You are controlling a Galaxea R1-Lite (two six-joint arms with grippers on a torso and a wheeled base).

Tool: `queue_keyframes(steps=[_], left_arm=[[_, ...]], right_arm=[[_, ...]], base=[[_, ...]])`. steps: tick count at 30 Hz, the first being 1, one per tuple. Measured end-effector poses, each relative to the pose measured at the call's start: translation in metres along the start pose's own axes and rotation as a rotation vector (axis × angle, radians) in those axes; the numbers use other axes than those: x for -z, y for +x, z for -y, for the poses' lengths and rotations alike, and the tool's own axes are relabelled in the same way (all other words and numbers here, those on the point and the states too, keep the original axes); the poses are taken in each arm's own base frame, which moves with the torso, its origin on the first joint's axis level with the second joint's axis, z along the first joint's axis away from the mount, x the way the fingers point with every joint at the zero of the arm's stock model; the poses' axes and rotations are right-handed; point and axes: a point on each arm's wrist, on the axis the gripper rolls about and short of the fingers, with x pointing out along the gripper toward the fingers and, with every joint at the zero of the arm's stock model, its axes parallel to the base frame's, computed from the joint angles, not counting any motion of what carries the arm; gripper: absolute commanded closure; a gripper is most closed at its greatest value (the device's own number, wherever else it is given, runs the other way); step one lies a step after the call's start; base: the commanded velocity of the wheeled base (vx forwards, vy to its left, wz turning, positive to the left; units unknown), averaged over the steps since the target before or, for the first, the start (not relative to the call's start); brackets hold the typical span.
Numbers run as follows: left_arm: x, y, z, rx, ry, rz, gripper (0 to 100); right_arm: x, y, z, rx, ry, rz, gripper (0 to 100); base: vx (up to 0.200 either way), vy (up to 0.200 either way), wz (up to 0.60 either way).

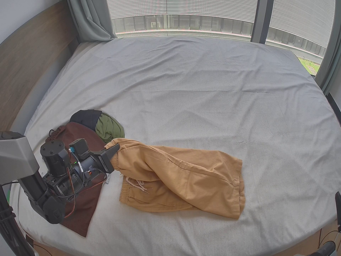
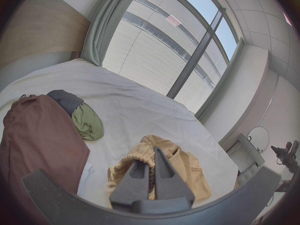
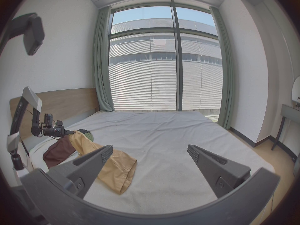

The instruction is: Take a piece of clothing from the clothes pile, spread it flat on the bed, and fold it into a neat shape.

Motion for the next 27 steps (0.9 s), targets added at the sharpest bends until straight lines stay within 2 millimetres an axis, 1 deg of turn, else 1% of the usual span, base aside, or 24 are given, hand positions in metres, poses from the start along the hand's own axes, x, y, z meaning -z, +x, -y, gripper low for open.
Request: queue_keyframes(steps=[2, 5, 17, 21, 27], left_arm=[[-0.002, 0.002, 0.000, 0.003, 0.002, 0.008, 100], [-0.002, 0.004, 0.000, 0.006, 0.005, 0.013, 100], [0.000, 0.006, -0.001, 0.035, 0.002, -0.006, 100], [0.003, 0.003, -0.001, 0.054, -0.001, -0.029, 100], [0.004, 0.001, -0.001, 0.053, -0.001, -0.038, 100]], right_arm=[[-0.006, 0.007, 0.000, -0.014, 0.028, -0.035, 0], [-0.010, 0.017, 0.001, -0.034, 0.065, -0.094, 0], [-0.014, 0.062, -0.002, -0.144, 0.211, -0.351, 0], [-0.015, 0.074, -0.003, -0.153, 0.228, -0.402, 0], [-0.014, 0.085, -0.004, -0.196, 0.242, -0.459, 0]], base=[[0.000, 0.000, 0.00], [0.000, 0.000, 0.00], [0.000, 0.000, 0.00], [0.000, 0.000, 0.00], [0.000, 0.000, 0.00]])
